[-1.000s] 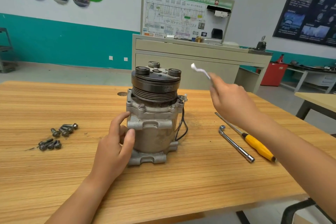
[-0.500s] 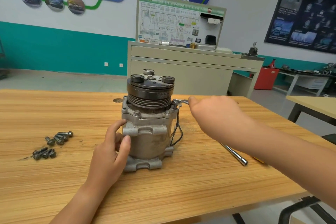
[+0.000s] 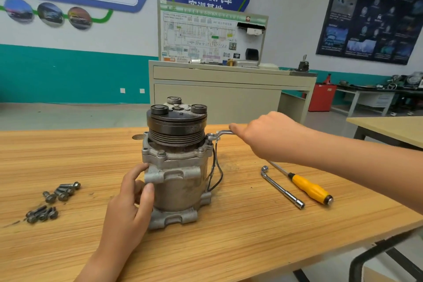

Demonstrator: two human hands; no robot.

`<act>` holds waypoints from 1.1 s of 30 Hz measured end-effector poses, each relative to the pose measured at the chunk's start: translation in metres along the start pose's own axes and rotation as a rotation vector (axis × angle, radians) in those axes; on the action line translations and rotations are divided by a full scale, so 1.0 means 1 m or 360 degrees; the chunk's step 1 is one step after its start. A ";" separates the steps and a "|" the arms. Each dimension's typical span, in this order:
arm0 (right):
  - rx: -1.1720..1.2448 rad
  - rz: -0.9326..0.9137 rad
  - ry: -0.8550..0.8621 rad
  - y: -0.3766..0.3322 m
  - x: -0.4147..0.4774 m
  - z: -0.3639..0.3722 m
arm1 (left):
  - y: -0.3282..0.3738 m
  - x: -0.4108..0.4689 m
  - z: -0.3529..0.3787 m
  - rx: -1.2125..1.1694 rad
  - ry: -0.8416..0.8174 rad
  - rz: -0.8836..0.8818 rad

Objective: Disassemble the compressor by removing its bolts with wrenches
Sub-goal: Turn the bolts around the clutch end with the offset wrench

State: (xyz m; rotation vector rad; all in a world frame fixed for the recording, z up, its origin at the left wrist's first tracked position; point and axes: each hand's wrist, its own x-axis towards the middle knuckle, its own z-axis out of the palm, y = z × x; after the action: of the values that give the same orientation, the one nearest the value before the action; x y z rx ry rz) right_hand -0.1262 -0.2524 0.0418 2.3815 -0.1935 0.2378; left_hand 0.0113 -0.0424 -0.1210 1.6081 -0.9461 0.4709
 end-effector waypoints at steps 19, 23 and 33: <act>0.1177 0.0549 0.0899 -0.011 0.038 0.030 | 0.003 -0.001 -0.001 0.0050 0.0033 -0.0022; 0.1057 0.0598 0.0509 -0.013 -0.006 0.008 | 0.002 -0.001 0.000 0.0052 0.0042 -0.0022; 0.0466 0.0493 -0.0194 -0.043 -0.016 -0.029 | 0.001 -0.001 -0.001 0.0026 0.0025 -0.0061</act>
State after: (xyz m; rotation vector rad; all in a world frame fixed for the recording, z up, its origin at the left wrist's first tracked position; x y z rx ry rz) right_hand -0.1359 -0.2006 0.0310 2.6517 -0.6253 0.2812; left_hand 0.0097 -0.0411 -0.1210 1.6323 -0.9001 0.4647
